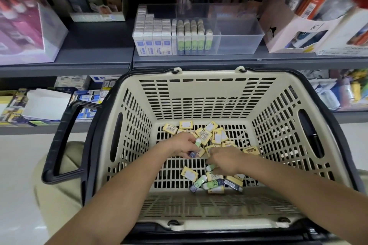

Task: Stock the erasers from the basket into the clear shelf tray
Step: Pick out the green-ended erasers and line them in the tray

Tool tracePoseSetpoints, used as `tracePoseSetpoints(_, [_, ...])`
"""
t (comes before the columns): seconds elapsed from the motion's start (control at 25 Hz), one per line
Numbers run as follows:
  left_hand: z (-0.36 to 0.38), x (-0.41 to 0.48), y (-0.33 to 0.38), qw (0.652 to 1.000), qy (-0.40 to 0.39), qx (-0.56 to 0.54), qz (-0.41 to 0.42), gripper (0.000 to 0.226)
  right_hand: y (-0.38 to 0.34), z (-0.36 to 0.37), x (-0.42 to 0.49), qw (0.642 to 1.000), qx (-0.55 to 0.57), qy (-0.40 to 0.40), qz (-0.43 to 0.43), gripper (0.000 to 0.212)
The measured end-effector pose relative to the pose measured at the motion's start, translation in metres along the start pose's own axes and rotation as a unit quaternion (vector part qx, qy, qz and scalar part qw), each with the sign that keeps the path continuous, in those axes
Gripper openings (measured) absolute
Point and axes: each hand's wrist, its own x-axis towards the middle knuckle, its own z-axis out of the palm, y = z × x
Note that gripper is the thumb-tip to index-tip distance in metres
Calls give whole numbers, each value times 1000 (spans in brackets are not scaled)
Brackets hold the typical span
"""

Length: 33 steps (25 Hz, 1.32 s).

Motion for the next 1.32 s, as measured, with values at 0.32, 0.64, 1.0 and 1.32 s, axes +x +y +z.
tracePoseSetpoints(0.32, [-4, -1, -3, 997, -13, -60, -36, 28, 10, -5, -3, 980, 166, 101, 52, 12])
tracePoseSetpoints(0.64, [-6, -3, 10, 960, -44, -276, 1, 19, 9, -40, 3, 679, 696, 191, 131, 9])
tracePoseSetpoints(1.0, [-8, -8, 1, 972, -6, -230, -38, 14, -12, 1, -7, 991, 89, -100, -25, 37])
tracePoseSetpoints(1.32, [-13, -7, -3, 968, -10, -243, -61, 22, 5, -12, -3, 919, 387, 44, 57, 12])
